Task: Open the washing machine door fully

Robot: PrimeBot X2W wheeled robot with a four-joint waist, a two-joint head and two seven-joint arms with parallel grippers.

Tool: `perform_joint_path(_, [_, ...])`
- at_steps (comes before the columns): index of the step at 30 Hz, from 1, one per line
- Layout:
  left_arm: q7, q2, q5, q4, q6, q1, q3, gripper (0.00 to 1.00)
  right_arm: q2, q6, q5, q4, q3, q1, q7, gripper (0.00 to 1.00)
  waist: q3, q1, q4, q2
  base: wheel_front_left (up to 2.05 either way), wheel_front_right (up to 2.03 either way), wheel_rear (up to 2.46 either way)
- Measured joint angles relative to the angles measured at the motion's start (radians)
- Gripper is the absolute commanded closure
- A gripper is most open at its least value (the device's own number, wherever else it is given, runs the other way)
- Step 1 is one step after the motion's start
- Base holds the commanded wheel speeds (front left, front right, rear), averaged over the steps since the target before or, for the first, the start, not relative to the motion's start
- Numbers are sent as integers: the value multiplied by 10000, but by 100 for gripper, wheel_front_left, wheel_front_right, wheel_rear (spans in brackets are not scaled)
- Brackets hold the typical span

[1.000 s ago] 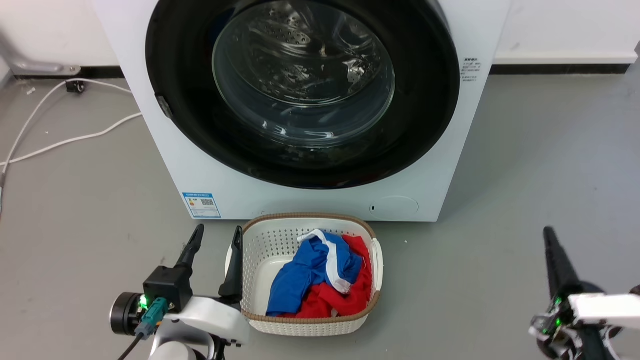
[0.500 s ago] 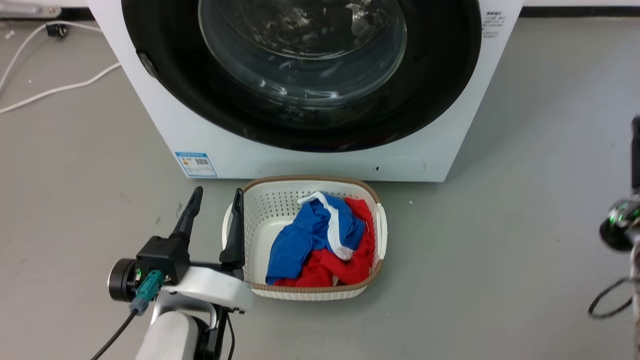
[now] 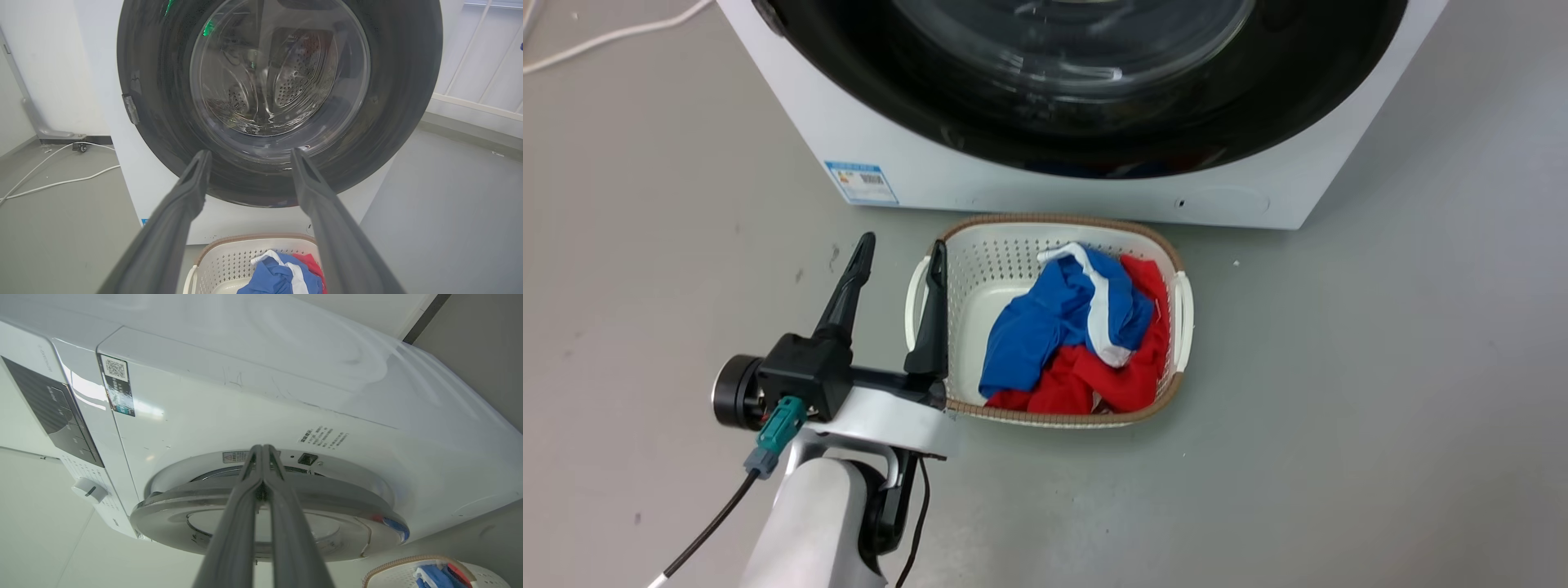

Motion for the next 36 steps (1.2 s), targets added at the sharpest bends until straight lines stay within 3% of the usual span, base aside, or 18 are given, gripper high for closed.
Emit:
perform_joint_path(7, [0,-94,113,-230,2,-349,-198,0,-79,0,-934,1509,989,-2086,1091,100,749,1,226,0,0,0,0])
perform_joint_path(16, [0,-265,111,-407,-13,-695,-318,0,123,0,-1992,2326,1898,-3864,1705,100,1515,1,519,0,0,0,0])
perform_joint_path(27, [0,-330,144,-489,-13,-827,-389,0,318,-2,-2479,2560,2278,-4520,2073,100,2022,1,790,0,0,0,0])
perform_joint_path(36, [0,-355,211,-460,-15,-853,-397,0,259,-15,-2489,2238,2516,-4241,3200,100,1853,0,714,0,0,0,0])
